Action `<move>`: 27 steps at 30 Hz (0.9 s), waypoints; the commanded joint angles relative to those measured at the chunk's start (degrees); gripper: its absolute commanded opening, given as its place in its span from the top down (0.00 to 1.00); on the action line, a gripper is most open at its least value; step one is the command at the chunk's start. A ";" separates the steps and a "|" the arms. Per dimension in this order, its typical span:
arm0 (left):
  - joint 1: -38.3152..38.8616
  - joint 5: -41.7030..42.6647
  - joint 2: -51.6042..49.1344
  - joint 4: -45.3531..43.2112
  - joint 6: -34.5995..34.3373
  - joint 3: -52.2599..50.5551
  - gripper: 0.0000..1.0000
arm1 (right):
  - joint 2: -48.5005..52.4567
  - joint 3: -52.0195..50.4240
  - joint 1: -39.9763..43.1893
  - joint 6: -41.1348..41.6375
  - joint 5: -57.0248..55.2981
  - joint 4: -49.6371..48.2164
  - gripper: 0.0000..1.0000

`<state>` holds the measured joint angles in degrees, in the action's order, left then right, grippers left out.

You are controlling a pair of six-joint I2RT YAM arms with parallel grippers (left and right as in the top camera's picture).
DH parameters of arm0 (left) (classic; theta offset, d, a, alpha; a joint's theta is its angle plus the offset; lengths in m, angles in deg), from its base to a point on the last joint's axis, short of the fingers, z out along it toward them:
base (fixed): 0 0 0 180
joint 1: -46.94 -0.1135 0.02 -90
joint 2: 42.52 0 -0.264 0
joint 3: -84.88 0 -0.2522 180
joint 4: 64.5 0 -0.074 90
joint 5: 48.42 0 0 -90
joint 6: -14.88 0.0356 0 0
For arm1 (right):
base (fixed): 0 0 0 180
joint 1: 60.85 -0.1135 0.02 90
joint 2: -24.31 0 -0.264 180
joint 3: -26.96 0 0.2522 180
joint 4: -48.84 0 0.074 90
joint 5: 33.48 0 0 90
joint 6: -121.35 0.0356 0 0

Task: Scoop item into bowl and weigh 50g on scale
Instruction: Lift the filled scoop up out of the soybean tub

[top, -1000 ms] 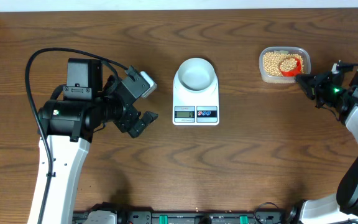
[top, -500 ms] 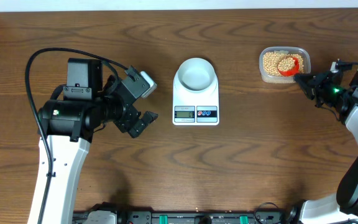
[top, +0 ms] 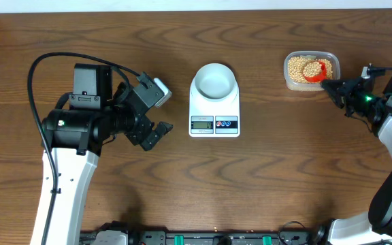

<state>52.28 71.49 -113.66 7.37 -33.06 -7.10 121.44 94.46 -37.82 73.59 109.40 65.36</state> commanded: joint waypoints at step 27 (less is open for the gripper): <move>-0.24 0.94 0.42 0.15 0.55 0.98 0.02 | 0.52 0.11 0.17 -2.40 9.25 -3.52 0.99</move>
<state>52.28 71.49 -113.66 7.37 -33.06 -7.10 121.44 94.46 -37.82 72.28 116.33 62.06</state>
